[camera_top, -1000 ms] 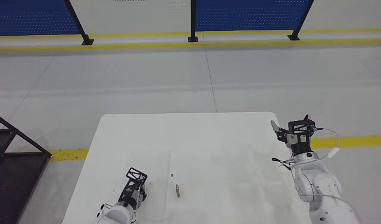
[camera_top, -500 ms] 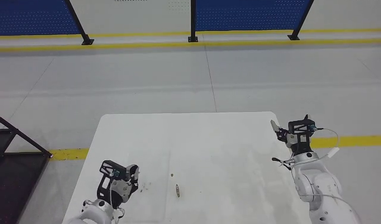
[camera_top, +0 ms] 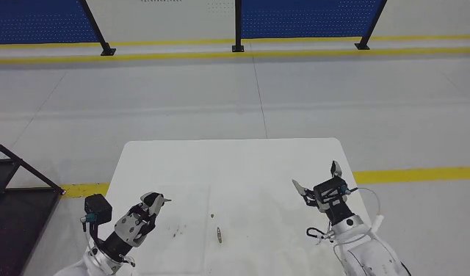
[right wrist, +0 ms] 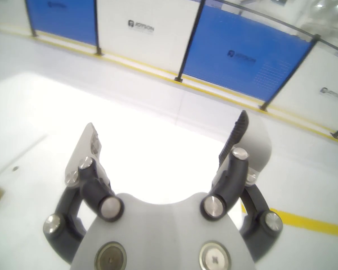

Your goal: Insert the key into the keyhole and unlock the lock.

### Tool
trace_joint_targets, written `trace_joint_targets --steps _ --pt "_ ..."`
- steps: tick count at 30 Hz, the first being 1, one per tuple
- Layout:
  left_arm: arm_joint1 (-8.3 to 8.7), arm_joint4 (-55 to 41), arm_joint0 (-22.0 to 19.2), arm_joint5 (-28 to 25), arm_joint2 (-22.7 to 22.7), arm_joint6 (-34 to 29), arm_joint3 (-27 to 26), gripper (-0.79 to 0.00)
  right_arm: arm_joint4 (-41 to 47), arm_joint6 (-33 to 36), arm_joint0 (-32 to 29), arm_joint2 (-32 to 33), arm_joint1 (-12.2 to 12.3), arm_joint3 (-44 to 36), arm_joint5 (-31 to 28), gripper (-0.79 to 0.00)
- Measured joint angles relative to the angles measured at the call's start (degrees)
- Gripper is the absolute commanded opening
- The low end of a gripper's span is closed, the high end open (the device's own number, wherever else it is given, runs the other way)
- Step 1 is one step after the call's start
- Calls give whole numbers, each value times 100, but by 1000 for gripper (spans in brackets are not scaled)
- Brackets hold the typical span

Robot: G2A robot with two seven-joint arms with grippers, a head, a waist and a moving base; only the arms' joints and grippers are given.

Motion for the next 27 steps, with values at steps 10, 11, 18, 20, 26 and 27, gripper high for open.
trace_joint_targets --steps 10,11,18,20,26,27 --pt "0 5 1 9 3 -3 -3 -785 -1027 -104 -767 -1049 38 -251 -711 0" --pt "0 5 1 9 3 -3 -3 -785 -1103 -91 -789 -1128 41 -242 -755 0" --pt "0 5 1 9 3 -3 -3 -785 -1463 86 -628 -1885 6 152 -897 0" --pt "0 5 1 9 3 -3 -3 -785 -1490 184 -474 -2110 -27 337 -876 0" --pt "0 5 1 9 3 -2 -3 -785 -1436 629 243 -2840 -206 1075 -494 0" --pt "0 5 1 9 3 -2 -3 -785 -1381 715 400 -2938 -242 1207 -451 0"
